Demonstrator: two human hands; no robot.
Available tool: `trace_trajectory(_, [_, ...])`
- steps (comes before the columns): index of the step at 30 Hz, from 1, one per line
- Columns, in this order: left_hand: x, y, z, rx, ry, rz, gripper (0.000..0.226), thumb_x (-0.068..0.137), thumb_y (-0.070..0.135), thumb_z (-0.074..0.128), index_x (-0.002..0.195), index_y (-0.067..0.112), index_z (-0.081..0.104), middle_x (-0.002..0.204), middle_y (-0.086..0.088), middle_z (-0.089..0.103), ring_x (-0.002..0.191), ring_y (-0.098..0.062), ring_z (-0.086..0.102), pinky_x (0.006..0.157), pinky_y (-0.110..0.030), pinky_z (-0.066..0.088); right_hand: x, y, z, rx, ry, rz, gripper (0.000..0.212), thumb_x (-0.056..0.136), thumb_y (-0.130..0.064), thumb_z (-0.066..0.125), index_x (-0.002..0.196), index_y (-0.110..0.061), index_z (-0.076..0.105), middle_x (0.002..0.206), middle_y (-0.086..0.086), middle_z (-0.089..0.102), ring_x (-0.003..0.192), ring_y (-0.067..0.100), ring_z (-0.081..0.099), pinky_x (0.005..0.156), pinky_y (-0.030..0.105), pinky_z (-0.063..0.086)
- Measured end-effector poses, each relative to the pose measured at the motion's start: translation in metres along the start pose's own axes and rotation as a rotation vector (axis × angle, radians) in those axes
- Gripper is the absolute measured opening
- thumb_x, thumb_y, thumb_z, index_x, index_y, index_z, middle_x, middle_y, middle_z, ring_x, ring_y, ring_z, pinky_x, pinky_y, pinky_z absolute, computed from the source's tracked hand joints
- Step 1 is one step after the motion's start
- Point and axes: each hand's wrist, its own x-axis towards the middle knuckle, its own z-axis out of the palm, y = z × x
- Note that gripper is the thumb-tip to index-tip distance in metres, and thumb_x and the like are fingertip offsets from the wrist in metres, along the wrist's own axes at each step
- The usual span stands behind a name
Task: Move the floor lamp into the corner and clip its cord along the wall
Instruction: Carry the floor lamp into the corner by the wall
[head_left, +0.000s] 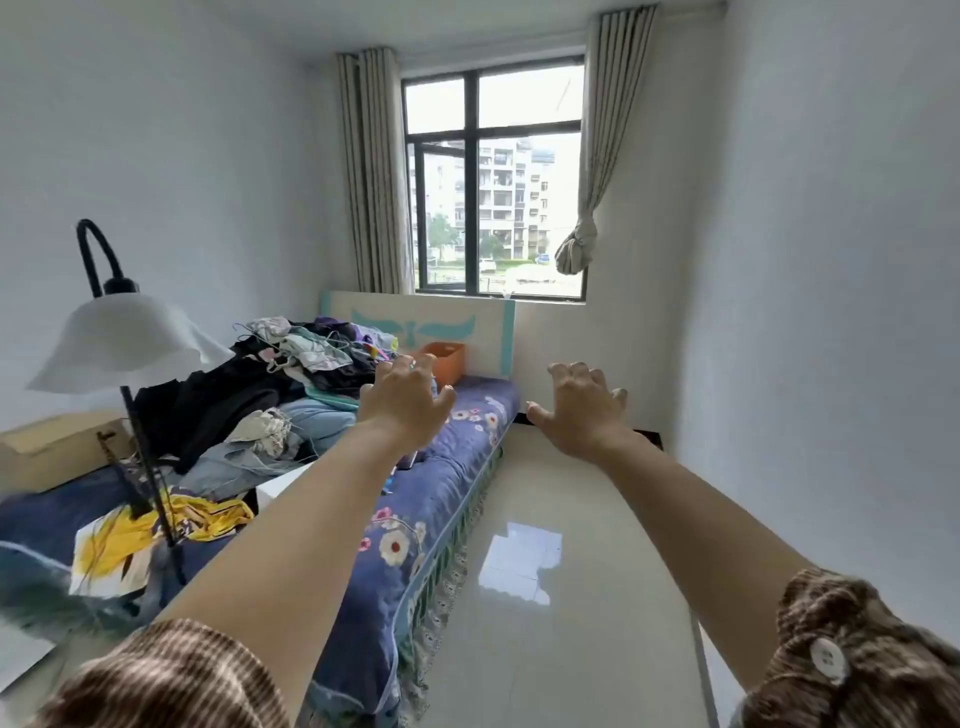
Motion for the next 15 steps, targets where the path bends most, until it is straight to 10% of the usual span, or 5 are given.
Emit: trace_trajectory(15, [0.084, -0.167, 0.063, 0.035, 0.185, -0.303, 0.047, 0.09, 0.029, 0.045, 0.135, 0.012, 0.043, 0.142, -0.011, 0.043, 0.128, -0.029, 0.037, 0.097, -0.045, 0.04, 0.154, -0.114, 0.17, 0.188, -0.133, -0.382, 0.058, 0.089, -0.044, 0.051, 0.137, -0.014, 0.038, 0.141, 0.01, 0.042, 0.13, 0.028, 0.036, 0.101, 0.053, 0.031])
